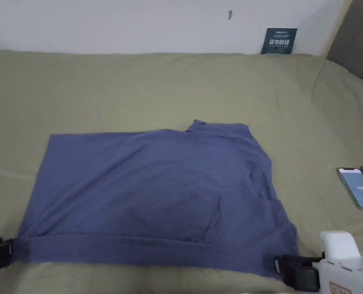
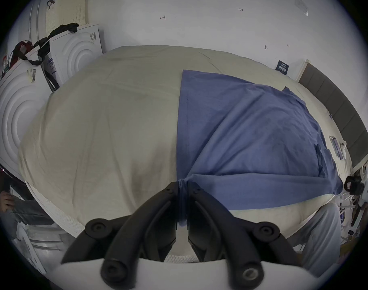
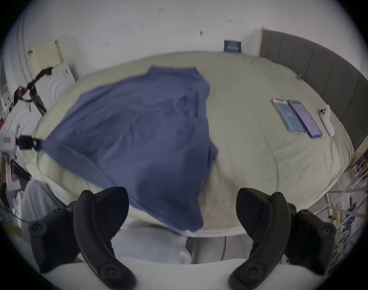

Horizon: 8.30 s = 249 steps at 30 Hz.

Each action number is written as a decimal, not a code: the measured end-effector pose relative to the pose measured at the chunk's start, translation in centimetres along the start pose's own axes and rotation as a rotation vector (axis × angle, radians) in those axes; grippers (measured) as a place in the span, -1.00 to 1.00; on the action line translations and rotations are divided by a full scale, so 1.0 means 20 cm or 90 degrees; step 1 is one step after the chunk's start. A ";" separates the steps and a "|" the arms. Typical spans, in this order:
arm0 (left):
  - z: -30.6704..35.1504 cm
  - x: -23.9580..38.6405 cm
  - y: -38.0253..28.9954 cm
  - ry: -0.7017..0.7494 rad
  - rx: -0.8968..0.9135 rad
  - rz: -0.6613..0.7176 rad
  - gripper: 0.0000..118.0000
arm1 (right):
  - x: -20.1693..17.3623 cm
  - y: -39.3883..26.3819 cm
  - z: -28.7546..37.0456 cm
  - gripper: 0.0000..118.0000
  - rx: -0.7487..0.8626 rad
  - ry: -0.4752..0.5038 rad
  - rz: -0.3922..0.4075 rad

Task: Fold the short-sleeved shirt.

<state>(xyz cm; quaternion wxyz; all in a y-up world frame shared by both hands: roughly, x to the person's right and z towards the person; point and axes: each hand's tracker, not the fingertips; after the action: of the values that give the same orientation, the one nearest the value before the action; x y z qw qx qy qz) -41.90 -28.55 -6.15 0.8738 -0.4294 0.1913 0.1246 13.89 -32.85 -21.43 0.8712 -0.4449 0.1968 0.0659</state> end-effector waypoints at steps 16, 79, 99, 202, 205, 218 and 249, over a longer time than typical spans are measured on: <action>0.03 -0.09 0.08 -0.020 0.023 0.007 -0.87 | 0.01 0.21 0.15 -0.90 0.095 0.009 -0.011; -0.48 0.02 0.41 -0.010 -0.045 0.037 -0.91 | 0.26 0.57 -0.29 0.63 0.047 -0.001 -0.096; -0.34 0.01 0.44 -0.004 -0.044 0.011 -0.91 | 0.17 0.61 -0.31 -0.84 0.001 0.019 -0.039; 0.14 -0.18 0.19 -0.081 0.078 -0.038 -0.95 | 0.11 0.52 0.17 -0.98 0.090 0.072 0.021; 0.15 -0.20 0.02 -0.082 0.085 -0.047 -0.95 | 0.10 0.34 0.19 -0.98 0.081 0.065 0.025; 0.02 -0.24 -0.25 -0.072 0.053 -0.050 -0.71 | 0.17 0.13 0.00 -0.84 0.030 0.073 -0.011; 0.73 0.41 0.22 0.015 0.476 -0.105 -1.00 | -0.74 0.57 0.65 -0.98 0.541 -0.077 0.023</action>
<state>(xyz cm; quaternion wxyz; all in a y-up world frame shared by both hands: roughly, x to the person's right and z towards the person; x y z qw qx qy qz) -32.89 -13.86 -4.65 0.9750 -0.0961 0.1982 -0.0298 0.70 -14.70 -17.25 0.9857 -0.0387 0.1626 0.0203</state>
